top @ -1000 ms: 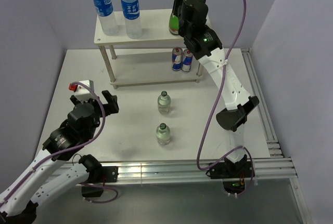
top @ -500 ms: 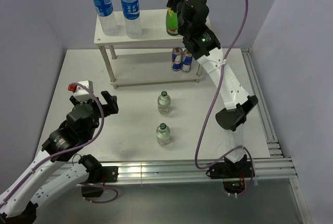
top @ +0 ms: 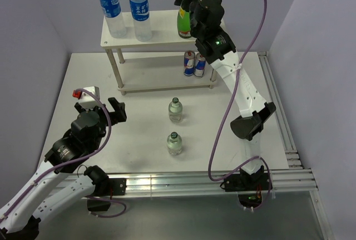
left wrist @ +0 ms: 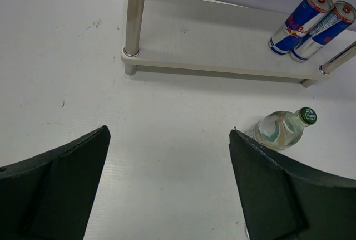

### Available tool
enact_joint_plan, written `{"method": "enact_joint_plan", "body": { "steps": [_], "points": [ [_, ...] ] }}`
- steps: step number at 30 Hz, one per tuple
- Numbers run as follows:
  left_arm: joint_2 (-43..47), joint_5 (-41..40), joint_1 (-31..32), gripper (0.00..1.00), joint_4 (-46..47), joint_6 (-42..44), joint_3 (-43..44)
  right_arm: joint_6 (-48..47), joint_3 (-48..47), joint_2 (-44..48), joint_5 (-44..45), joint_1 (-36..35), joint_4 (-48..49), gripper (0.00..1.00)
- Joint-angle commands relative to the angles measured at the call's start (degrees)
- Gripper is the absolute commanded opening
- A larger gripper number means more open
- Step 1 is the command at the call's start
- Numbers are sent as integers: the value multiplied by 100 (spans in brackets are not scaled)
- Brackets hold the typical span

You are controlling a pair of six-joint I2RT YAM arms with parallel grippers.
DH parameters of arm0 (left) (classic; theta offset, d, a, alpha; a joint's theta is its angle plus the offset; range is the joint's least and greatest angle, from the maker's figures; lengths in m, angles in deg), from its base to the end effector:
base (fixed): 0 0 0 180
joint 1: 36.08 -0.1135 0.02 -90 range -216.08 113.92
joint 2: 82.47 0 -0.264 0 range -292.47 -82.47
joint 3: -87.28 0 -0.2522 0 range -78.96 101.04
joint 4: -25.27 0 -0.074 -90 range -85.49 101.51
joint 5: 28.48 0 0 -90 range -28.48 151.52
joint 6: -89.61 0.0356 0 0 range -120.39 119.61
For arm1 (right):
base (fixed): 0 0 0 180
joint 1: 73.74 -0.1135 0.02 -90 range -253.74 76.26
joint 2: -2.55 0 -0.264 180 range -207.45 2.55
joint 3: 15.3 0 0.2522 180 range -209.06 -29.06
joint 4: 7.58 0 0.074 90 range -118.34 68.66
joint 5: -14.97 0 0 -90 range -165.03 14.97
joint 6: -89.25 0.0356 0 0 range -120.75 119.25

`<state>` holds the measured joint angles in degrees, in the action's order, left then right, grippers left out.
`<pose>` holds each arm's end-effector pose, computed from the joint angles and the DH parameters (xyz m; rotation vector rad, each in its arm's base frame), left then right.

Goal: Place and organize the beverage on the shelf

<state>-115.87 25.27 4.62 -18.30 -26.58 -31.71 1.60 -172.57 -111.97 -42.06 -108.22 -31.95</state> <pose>0.1061 -0.0635 0.3475 -0.2074 1.7893 -0.2492 0.3517 0.2180 0.5576 0.1418 1.2977 0.1897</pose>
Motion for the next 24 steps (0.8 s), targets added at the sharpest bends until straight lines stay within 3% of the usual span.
{"method": "enact_joint_plan", "body": {
  "steps": [1,2,24],
  "points": [
    [54,39,-37,95,141,44,4,3,41,140,34,11,270,88],
    [54,39,-37,95,141,44,4,-6,137,210,69,11,296,100],
    [36,-40,-37,95,133,44,-13,143,1280,1344,271,-243,182,100]
  ]
}}
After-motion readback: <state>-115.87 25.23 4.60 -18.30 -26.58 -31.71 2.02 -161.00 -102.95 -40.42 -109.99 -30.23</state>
